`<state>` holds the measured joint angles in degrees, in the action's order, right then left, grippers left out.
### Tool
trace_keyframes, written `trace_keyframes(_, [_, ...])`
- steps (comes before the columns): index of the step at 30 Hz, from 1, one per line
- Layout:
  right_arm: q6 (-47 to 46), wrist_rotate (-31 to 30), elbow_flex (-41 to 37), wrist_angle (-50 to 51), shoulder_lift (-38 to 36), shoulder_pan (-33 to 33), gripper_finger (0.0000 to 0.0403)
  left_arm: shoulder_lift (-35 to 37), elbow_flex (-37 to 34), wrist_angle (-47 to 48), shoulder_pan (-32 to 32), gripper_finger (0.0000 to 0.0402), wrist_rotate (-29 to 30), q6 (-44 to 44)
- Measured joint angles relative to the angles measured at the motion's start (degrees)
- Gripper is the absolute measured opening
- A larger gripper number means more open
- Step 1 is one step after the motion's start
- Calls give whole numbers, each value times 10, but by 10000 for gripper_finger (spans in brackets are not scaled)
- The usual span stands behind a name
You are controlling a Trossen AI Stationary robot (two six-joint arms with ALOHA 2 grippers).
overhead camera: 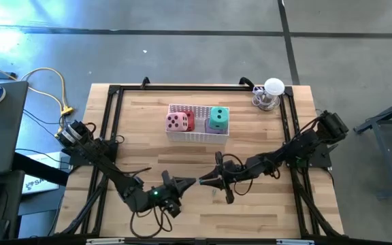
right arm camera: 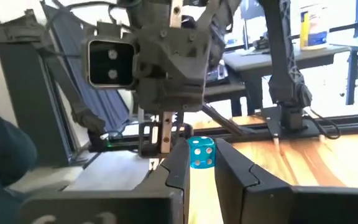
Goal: Pick & Place Dice
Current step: Put the small light blue die into the white bin
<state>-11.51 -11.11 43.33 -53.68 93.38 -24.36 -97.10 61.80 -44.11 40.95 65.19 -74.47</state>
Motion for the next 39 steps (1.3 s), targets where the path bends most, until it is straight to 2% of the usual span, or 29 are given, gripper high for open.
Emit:
trace_keyframes(4, [4, -5, 0, -1, 1, 0, 33, 0, 0, 1, 0, 1, 59, 4])
trace_keyframes(8, [5, -6, 0, -6, 1, 0, 33, 0, 0, 24, -7, 5, 70, 42])
trace_keyframes(11, [7, -6, 0, -7, 0, 0, 33, 0, -1, 64, -11, 22, 67, 86])
trace_keyframes(14, [7, -7, 0, -8, 0, 0, 33, -1, -1, 111, -15, 52, 60, 122])
trace_keyframes(19, [7, -7, 0, -8, 0, 0, 33, -1, -1, 129, -13, 116, 48, 149])
trace_keyframes(26, [8, -8, 0, -9, -1, 0, 33, -1, -1, 129, -4, 189, -32, 187])
trace_keyframes(29, [8, -9, 0, -11, -1, 0, 33, -2, -1, 129, -15, 197, -52, 199])
trace_keyframes(39, [8, -9, 0, -15, -1, 0, 33, -2, -2, 128, -53, 198, -54, 193])
